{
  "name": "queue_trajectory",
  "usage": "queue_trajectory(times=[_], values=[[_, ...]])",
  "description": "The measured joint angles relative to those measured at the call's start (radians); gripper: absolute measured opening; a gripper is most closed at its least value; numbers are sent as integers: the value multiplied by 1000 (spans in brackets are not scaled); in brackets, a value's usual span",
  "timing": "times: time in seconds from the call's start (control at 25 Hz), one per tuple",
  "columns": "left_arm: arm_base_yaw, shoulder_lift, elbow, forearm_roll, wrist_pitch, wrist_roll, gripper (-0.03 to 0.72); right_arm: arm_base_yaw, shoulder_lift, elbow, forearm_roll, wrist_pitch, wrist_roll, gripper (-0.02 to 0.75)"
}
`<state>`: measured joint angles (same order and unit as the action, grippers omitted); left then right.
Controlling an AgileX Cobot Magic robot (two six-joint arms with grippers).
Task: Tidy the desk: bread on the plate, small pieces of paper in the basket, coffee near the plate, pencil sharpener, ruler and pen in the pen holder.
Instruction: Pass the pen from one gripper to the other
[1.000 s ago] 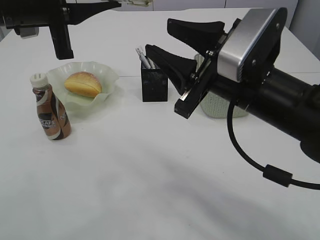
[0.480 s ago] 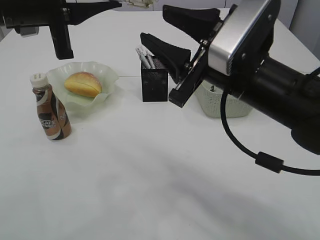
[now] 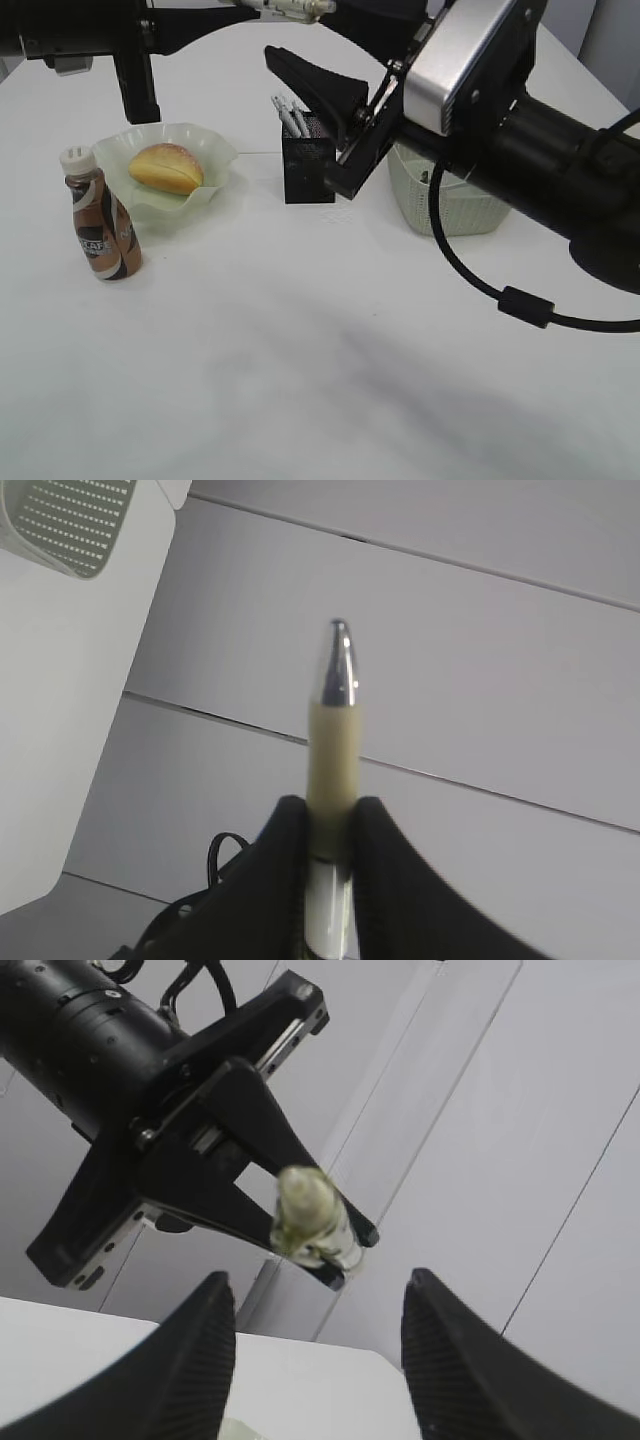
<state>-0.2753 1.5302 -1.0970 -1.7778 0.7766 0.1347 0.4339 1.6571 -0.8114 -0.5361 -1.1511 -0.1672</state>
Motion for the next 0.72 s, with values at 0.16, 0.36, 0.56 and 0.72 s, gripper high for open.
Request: queue_trajectory(times=[0.16, 0.36, 0.56, 0.72], values=[[-10, 0, 0, 0, -2, 0, 87, 6, 0, 0, -14, 0, 0, 426], [-23, 0, 0, 0, -2, 9, 87, 6, 0, 0, -17, 0, 0, 425], [-25, 2, 0, 0, -2, 17, 87, 6, 0, -4, -17, 0, 0, 425], [-25, 20, 0, 0, -2, 19, 87, 6, 0, -30, -18, 0, 0, 426]])
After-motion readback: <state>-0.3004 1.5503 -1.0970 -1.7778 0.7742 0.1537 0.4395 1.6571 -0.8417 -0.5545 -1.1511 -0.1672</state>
